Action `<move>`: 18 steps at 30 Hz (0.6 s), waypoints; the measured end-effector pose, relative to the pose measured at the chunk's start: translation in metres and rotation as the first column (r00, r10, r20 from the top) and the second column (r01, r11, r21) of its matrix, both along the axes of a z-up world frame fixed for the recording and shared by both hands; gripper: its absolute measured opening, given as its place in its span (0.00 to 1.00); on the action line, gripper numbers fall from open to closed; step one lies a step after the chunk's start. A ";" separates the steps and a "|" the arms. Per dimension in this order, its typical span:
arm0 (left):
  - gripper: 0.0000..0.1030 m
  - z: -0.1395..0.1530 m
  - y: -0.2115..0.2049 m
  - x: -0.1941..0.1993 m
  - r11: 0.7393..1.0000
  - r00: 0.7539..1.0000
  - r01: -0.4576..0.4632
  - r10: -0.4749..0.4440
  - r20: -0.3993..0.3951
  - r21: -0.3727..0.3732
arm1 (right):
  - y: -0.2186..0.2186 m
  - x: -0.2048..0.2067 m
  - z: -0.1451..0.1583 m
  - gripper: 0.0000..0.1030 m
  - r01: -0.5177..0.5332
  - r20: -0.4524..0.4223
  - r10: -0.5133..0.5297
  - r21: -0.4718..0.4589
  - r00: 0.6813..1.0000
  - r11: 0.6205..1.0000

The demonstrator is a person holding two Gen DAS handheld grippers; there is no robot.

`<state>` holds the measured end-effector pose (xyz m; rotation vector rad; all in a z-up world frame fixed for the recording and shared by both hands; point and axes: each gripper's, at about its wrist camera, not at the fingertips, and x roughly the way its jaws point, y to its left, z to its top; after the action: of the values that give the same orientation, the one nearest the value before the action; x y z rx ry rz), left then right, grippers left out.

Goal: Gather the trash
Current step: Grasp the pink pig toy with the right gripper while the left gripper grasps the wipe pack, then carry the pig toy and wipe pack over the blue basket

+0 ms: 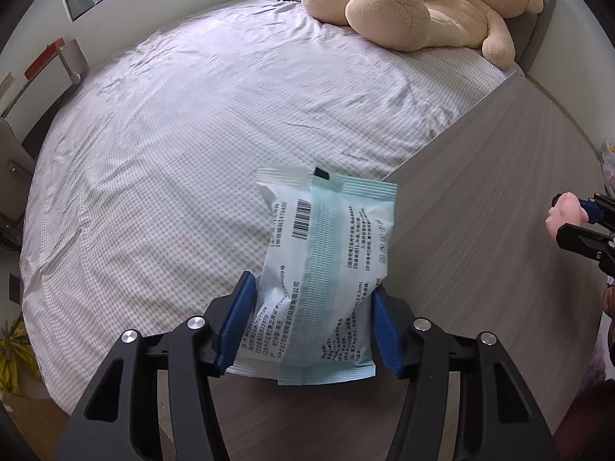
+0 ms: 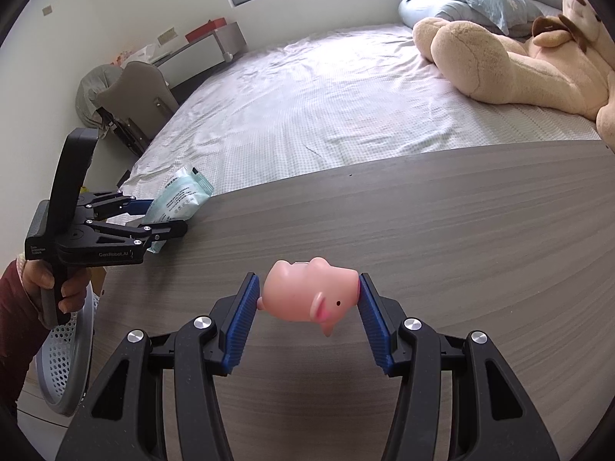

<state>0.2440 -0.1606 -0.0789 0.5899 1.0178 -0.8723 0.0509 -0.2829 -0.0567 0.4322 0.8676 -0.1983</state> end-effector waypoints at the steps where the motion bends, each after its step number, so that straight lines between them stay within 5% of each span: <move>1: 0.52 0.001 0.001 -0.001 1.000 1.000 -0.011 0.011 0.003 -0.007 | 0.000 -0.001 0.000 0.49 0.000 0.002 0.000 0.000 1.000 1.000; 5: 0.52 0.006 0.007 -0.009 0.997 0.998 -0.061 0.060 -0.014 -0.048 | 0.002 -0.005 0.003 0.49 -0.007 0.012 0.007 -0.002 1.000 1.000; 18: 0.52 0.041 0.044 -0.080 0.973 0.970 -0.192 0.209 0.124 -0.131 | 0.031 -0.029 0.016 0.49 -0.074 0.025 0.075 -0.034 0.997 0.997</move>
<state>0.1637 -0.1169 -0.0382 0.4318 0.8780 -0.6978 0.0221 -0.2518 -0.0405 0.3706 0.8520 -0.1375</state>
